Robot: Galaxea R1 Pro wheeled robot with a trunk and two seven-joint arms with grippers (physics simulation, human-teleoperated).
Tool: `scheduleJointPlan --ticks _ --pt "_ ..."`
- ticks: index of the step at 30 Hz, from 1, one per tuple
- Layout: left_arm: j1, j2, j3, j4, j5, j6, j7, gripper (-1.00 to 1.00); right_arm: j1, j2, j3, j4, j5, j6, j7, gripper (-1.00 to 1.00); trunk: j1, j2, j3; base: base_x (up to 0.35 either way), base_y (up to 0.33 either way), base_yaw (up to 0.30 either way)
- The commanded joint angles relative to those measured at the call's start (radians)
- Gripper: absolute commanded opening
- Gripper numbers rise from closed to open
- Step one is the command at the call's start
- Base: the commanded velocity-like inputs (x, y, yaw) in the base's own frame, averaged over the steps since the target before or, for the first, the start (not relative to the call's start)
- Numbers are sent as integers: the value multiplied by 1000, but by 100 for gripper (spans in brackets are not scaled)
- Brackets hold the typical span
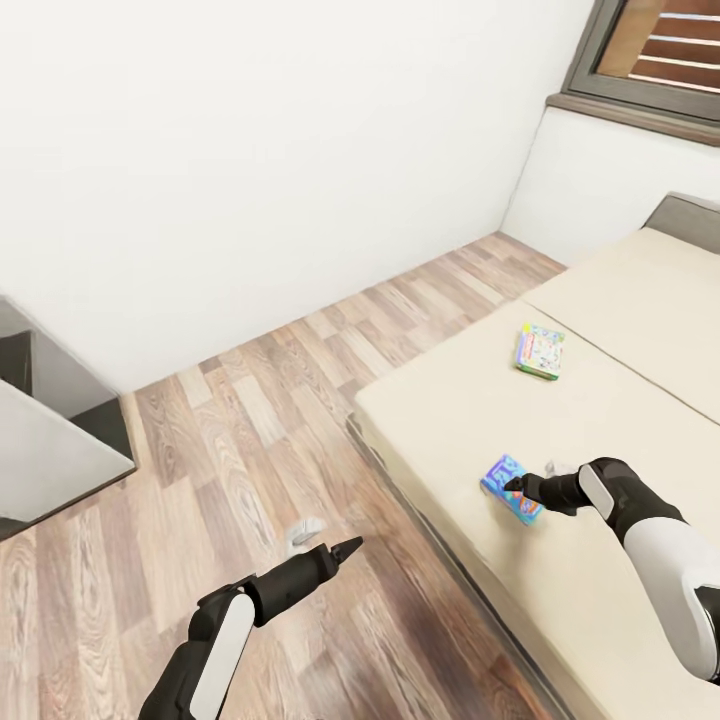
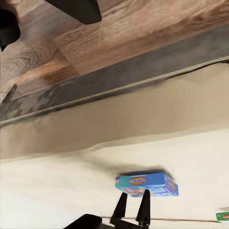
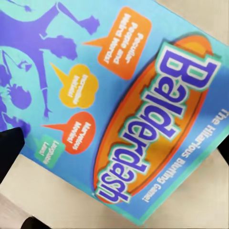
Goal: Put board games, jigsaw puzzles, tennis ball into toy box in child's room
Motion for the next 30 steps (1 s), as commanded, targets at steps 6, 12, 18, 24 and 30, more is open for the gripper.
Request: scheduleJointPlan --ticks 6,12,18,24,30 --pt "0 -1 1 0 4 7 0 100 0 0 -6 -1 1 5 5 100 0 0 -1 0 0 290" --pt "-1 -1 1 0 4 7 0 100 0 -1 -6 -1 1 5 6 100 0 0 -1 0 0 293" --pt "-1 -1 1 0 4 7 0 100 0 0 -6 -1 1 5 6 100 0 0 -1 0 0 294" --pt "0 -1 1 0 4 7 0 100 0 -1 -6 -2 1 5 7 100 0 0 -1 0 0 261" --pt "-1 -1 1 0 4 7 0 100 0 -1 -6 -2 1 5 7 100 0 0 -1 0 0 128"
